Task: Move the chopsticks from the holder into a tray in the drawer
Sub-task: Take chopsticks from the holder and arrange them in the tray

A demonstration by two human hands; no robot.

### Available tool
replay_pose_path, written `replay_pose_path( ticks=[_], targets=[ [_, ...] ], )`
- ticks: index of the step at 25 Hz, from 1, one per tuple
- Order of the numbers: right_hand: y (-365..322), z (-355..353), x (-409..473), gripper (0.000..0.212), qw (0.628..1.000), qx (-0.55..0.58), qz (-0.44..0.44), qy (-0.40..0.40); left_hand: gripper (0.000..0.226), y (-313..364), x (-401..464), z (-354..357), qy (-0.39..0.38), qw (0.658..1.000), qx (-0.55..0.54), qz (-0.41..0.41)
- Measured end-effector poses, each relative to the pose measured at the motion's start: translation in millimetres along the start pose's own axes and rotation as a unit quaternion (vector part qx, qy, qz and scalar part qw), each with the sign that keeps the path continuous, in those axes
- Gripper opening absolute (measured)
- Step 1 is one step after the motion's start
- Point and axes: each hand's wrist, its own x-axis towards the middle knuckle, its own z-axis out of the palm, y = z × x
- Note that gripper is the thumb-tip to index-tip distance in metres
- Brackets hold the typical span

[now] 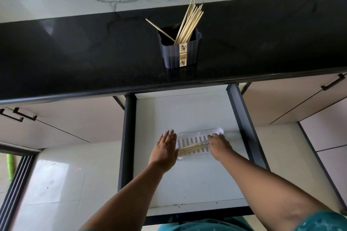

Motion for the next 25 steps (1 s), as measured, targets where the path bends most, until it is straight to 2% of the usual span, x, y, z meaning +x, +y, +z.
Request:
replay_pose_path(
  ticks=[2, 5, 7, 8, 9, 11, 12, 14, 16, 19, 21, 25],
  targets=[
    [-4.2, -2.7, -0.4, 0.054, 0.999, -0.033, -0.004, 0.0, 0.07, 10.2, 1.0, 7.3, -0.062, 0.998, 0.023, 0.023],
    [-11.2, -5.9, -2.1, 0.054, 0.996, -0.082, -0.018, 0.012, 0.08, 22.1, 1.5, 21.6, -0.174, 0.983, 0.06, 0.001],
    [-9.7, -0.6, -1.5, 0.05, 0.994, -0.068, -0.08, 0.018, 0.079, 23.8, 2.0, 26.4, -0.204, 0.976, 0.07, -0.017],
    [-6.4, 4.0, -0.8, 0.057, 0.992, -0.051, -0.114, -0.001, 0.074, 23.2, 3.1, 27.6, -0.204, 0.976, 0.067, -0.021],
    [-2.2, 7.4, -0.8, 0.075, 0.989, -0.047, -0.132, -0.036, 0.068, 22.3, 3.9, 28.7, -0.2, 0.977, 0.063, -0.023],
    [7.4, 13.7, -1.4, 0.107, 0.984, -0.083, -0.129, -0.085, 0.058, 20.9, 3.1, 29.8, -0.185, 0.981, 0.062, -0.022],
    [11.2, 16.3, -0.3, 0.112, 0.982, -0.111, -0.127, -0.087, 0.055, 20.3, 2.6, 29.8, -0.176, 0.982, 0.061, -0.019],
    [16.2, 19.2, 3.1, 0.103, 0.979, -0.144, -0.132, -0.057, 0.054, 19.6, 4.3, 28.9, -0.147, 0.988, 0.041, -0.011],
    [16.6, 18.0, 7.5, 0.097, 0.98, -0.136, -0.141, -0.02, 0.062, 18.6, 7.1, 27.3, -0.119, 0.993, 0.021, 0.003],
    [13.4, 16.6, 13.2, 0.095, 0.984, -0.119, -0.128, -0.03, 0.083, 16.9, 16.4, 29.5, -0.164, 0.986, 0.038, -0.006],
    [8.9, 22.6, 11.9, 0.081, 0.987, -0.119, -0.105, -0.028, 0.075, 16.0, 17.4, 34.7, -0.174, 0.983, 0.052, -0.025],
    [4.1, 30.9, 5.1, 0.049, 0.99, -0.11, -0.086, -0.008, 0.055, 13.9, 7.7, 41.1, -0.149, 0.986, 0.068, -0.019]
  ],
)
